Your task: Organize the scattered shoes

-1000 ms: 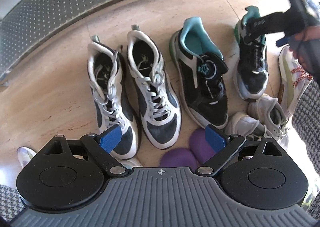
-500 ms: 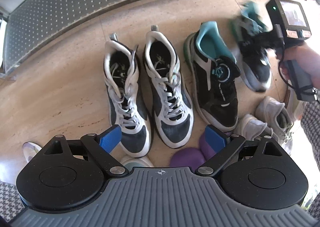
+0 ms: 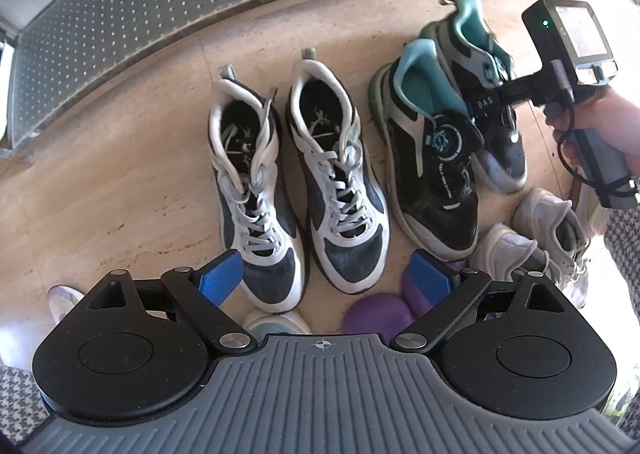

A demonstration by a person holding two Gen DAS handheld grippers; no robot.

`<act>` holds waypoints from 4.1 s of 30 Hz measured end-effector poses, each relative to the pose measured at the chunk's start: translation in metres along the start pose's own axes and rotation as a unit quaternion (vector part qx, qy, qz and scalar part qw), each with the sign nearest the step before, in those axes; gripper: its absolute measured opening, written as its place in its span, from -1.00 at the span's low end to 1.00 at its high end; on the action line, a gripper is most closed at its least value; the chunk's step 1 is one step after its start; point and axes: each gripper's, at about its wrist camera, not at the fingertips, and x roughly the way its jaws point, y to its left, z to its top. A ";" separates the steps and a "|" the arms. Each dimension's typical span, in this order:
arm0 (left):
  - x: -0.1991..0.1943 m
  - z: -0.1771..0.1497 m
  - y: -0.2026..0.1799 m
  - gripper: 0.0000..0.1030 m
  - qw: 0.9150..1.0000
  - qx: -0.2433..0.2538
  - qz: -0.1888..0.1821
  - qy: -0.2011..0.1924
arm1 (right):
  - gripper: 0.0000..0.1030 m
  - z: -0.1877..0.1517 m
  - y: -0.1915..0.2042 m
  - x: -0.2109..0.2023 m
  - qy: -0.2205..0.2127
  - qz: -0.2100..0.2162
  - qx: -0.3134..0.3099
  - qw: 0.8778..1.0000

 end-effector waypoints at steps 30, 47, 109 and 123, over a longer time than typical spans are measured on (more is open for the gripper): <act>-0.001 -0.007 0.009 0.82 1.000 -0.021 0.008 0.002 | -0.05 -0.085 0.106 0.010 0.134 0.048 -0.038 0.989; -0.005 -0.006 0.007 0.82 1.000 -0.017 -0.002 -0.002 | 0.35 -0.029 0.057 -0.073 -0.005 0.022 -0.009 1.000; -0.026 -0.032 0.027 0.83 0.999 0.015 0.032 -0.012 | 0.86 -0.057 0.081 -0.177 -0.153 0.025 0.027 0.988; -0.024 -0.027 0.021 0.83 0.999 0.010 0.037 -0.018 | 0.88 -0.071 0.062 -0.193 -0.163 0.025 0.036 0.986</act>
